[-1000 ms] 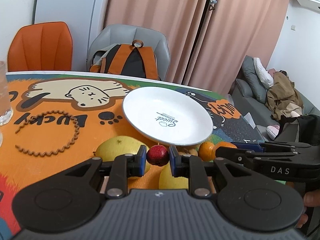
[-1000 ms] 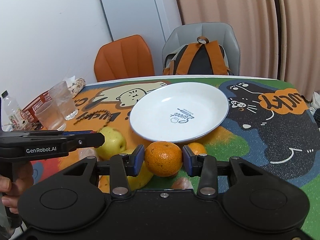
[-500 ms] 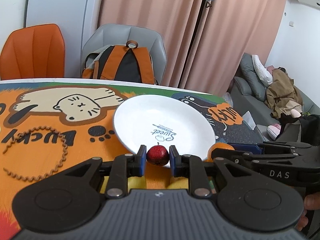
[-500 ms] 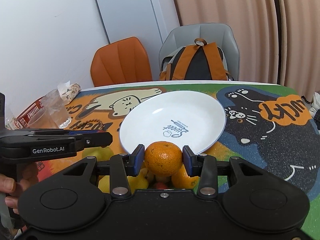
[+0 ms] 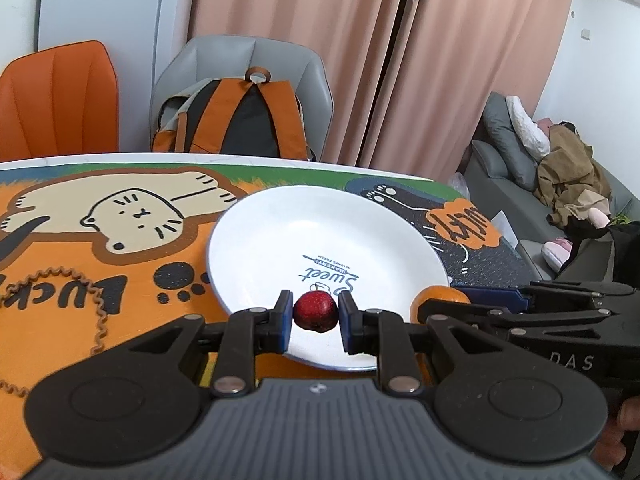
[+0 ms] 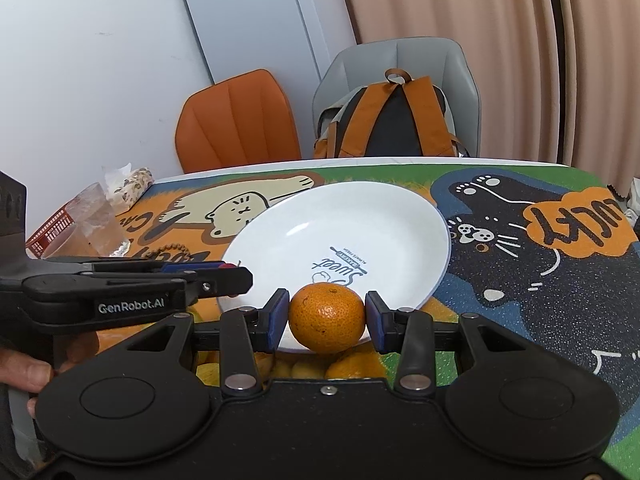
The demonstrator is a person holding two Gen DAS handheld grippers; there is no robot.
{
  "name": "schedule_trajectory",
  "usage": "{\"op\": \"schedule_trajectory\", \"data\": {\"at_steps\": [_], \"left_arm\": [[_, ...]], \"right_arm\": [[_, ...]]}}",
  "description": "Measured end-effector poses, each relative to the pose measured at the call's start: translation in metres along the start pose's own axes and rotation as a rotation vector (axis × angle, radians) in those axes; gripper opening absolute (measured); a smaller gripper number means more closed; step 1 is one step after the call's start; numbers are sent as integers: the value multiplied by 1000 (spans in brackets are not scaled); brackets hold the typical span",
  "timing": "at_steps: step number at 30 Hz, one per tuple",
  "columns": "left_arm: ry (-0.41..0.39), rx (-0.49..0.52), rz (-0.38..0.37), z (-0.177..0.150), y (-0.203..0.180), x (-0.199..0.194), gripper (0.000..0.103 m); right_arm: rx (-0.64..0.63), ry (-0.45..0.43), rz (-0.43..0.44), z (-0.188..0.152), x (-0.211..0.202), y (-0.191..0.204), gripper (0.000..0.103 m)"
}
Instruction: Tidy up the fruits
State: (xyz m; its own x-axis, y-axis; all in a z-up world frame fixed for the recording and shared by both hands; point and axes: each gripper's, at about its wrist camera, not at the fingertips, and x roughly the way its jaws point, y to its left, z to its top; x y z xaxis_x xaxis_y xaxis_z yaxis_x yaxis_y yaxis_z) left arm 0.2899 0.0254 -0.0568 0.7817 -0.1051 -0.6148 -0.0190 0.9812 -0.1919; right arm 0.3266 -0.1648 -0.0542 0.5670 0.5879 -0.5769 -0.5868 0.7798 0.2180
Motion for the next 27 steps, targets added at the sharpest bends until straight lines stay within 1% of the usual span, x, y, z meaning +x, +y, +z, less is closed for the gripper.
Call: {"op": "schedule_trajectory", "data": {"at_steps": [5, 8, 13, 19, 25, 27], "left_arm": [[14, 7, 12, -1, 0, 12, 22], [42, -3, 3, -1, 2, 19, 22], [53, -4, 8, -3, 2, 20, 23], [41, -10, 21, -1, 4, 10, 24], [11, -22, 37, 2, 9, -13, 25], [9, -31, 46, 1, 12, -20, 26]], "right_arm": [[6, 2, -1, 2, 6, -4, 39], [9, 10, -3, 1, 11, -6, 39], [10, 14, -3, 1, 14, -5, 39], [7, 11, -4, 2, 14, -1, 39], [15, 1, -12, 7, 14, 5, 39], [21, 7, -5, 8, 15, 7, 41]]}}
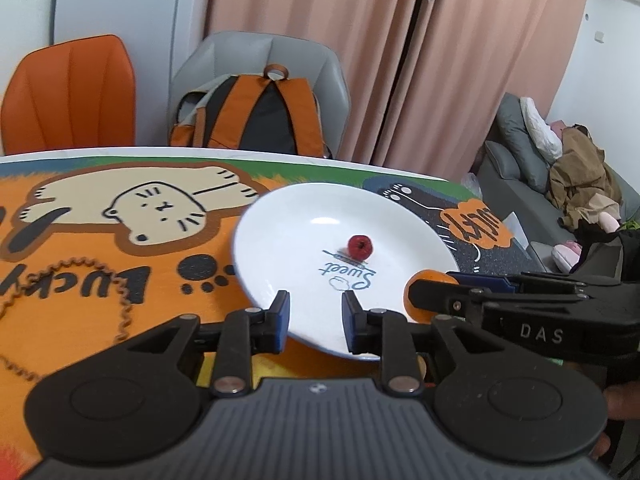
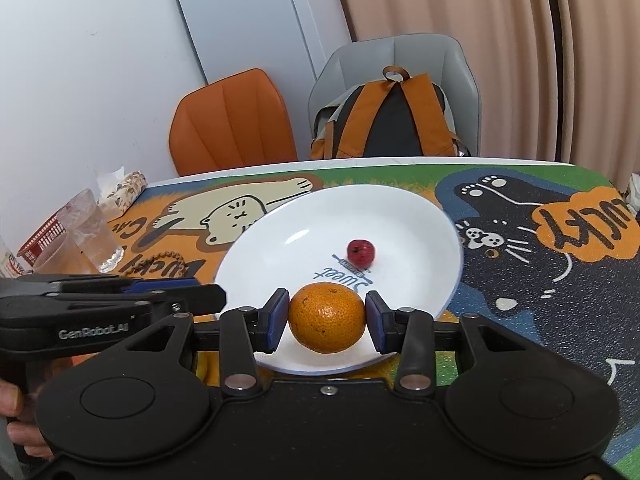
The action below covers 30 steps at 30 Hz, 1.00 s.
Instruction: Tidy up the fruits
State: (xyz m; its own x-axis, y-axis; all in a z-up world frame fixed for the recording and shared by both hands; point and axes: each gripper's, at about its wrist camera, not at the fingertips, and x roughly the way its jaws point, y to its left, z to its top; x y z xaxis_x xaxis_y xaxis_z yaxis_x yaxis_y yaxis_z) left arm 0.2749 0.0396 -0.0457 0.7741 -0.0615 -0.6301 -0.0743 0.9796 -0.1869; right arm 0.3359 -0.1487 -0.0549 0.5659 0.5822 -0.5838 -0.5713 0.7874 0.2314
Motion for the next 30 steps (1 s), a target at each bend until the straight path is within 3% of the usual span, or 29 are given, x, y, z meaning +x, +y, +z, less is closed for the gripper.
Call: {"op": "schedule_trajectory", "data": {"at_steps": [5, 13, 19, 30], "left_arm": [[-15, -29, 21, -2, 9, -16, 37], [-44, -55, 64, -10, 18, -44, 70], [-62, -62, 80, -17, 20, -64, 78], [-77, -60, 97, -33, 17, -94, 81]], "right_arm": [[0, -13, 13, 0, -8, 9, 44], [-2, -23, 10, -6, -29, 18, 45], [3, -25, 7, -13, -45, 24, 52], [7, -44, 1, -28, -75, 34, 59]]}}
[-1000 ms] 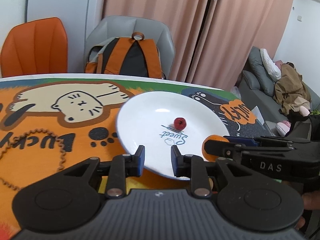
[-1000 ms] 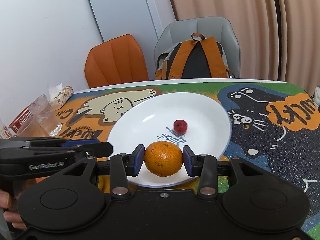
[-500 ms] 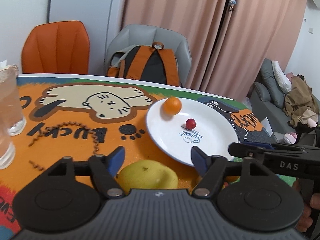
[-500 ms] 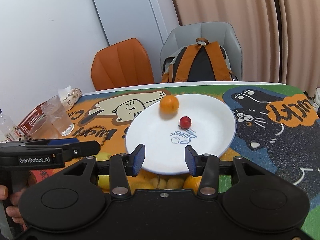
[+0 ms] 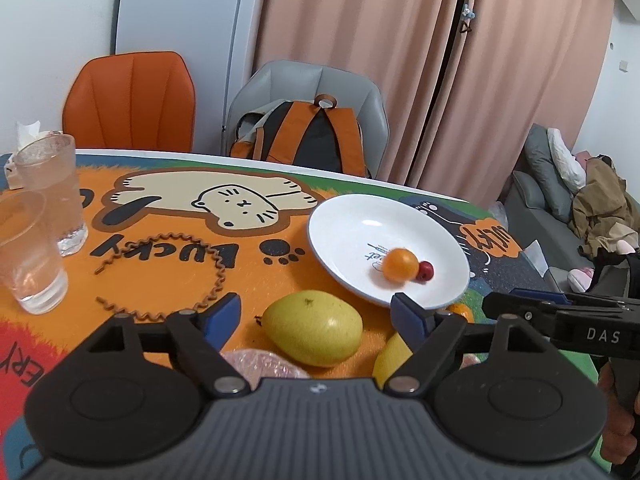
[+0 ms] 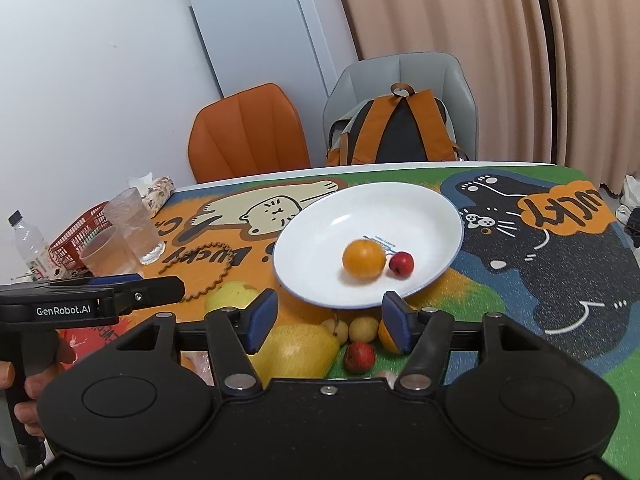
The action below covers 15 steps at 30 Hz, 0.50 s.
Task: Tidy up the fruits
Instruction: 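Withdraw both grippers from the plate toward the yellow pears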
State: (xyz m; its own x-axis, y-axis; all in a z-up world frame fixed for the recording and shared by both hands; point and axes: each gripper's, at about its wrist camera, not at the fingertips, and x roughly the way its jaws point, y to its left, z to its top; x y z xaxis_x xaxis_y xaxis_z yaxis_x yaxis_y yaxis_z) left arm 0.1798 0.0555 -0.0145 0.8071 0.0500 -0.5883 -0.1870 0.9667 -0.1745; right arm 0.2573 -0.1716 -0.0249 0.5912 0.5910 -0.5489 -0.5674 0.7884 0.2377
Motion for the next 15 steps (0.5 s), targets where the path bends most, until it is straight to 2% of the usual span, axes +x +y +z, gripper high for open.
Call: {"op": "schedule_trajectory", "data": {"at_steps": [15], "left_arm": [[4, 2, -11, -24, 0, -21, 85]], "right_arm": [[14, 9, -8, -27, -28, 5, 71]]}}
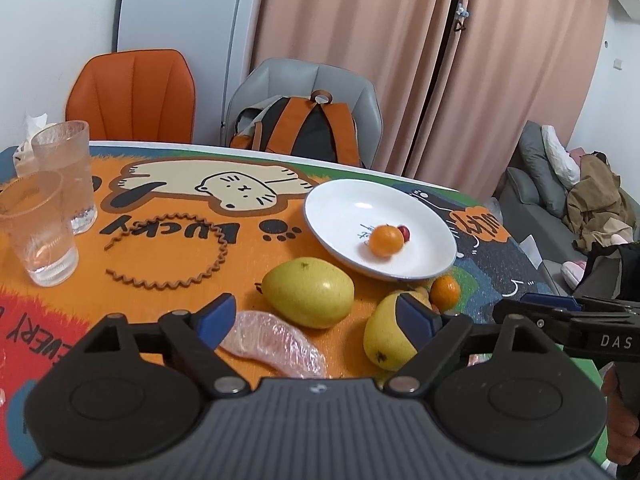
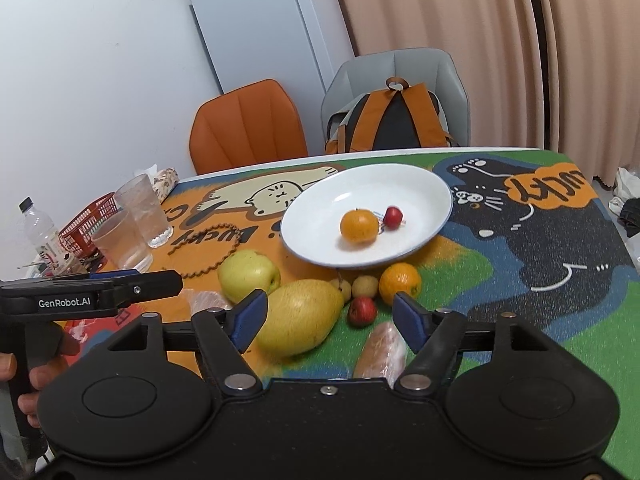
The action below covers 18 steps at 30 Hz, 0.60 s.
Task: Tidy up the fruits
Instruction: 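Withdraw both grippers from the plate toward the yellow pears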
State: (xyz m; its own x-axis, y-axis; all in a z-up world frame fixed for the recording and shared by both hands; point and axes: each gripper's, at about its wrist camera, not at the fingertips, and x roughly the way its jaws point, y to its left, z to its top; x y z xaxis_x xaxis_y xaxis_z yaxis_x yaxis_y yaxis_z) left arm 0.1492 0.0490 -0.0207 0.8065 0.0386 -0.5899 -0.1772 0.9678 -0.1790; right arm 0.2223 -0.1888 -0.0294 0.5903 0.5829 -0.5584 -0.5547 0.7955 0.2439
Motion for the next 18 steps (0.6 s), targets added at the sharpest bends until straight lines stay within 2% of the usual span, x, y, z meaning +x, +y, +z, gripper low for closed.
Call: {"op": "schedule_trajectory", "data": {"at_steps": [4, 6, 12, 18], "left_arm": [[5, 2, -2, -4, 1, -1, 86], [13, -2, 1, -7, 4, 0, 86], [46, -3, 15, -12, 13, 5, 92], [74, -6, 22, -14, 21, 9, 95]], "right_arm": [[5, 13, 10, -6, -1, 3, 74], [6, 20, 15, -9, 0, 6, 84], [25, 43, 41, -15, 6, 12, 103], [56, 71, 49, -16, 13, 13, 103]]}}
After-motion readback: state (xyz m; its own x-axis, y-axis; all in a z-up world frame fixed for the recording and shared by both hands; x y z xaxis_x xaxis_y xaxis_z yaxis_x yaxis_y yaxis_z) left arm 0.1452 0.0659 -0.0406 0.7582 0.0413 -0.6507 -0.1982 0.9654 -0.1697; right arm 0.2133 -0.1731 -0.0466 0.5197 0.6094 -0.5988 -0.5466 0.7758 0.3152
